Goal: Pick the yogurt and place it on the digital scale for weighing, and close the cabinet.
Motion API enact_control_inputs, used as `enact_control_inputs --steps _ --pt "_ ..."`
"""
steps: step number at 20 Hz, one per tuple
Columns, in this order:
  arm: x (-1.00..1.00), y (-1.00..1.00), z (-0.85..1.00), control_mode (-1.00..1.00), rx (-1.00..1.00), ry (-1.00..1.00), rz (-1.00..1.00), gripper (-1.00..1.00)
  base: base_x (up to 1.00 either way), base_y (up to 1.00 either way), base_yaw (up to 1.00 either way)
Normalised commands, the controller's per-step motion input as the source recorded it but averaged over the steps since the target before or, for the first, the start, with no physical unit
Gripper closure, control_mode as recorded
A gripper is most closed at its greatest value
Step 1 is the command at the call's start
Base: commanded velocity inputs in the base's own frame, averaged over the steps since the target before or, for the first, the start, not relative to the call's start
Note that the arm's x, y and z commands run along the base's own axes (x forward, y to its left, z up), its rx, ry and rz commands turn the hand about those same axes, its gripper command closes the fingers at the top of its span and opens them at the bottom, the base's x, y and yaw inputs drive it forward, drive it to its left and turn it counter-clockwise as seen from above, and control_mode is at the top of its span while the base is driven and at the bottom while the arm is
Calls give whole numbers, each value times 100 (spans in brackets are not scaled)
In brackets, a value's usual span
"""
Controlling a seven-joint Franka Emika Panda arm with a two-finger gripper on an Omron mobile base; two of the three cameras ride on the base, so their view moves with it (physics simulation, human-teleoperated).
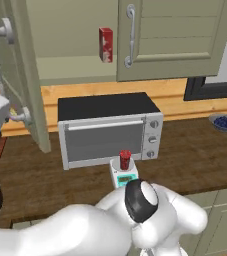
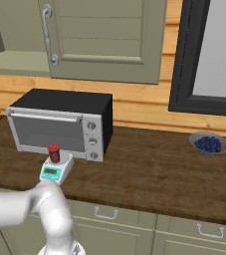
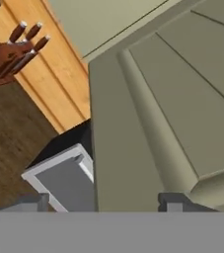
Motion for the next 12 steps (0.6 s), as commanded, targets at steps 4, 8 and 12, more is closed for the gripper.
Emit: enact_control_inputs --steps 4,8,12 --pt "100 -92 0 -100 10 2 0 -100 0 0 0" --pt "100 -100 0 -100 15 0 0 -100 0 0 0" --pt "100 -100 0 -100 19 0 1 -100 0 0 0"
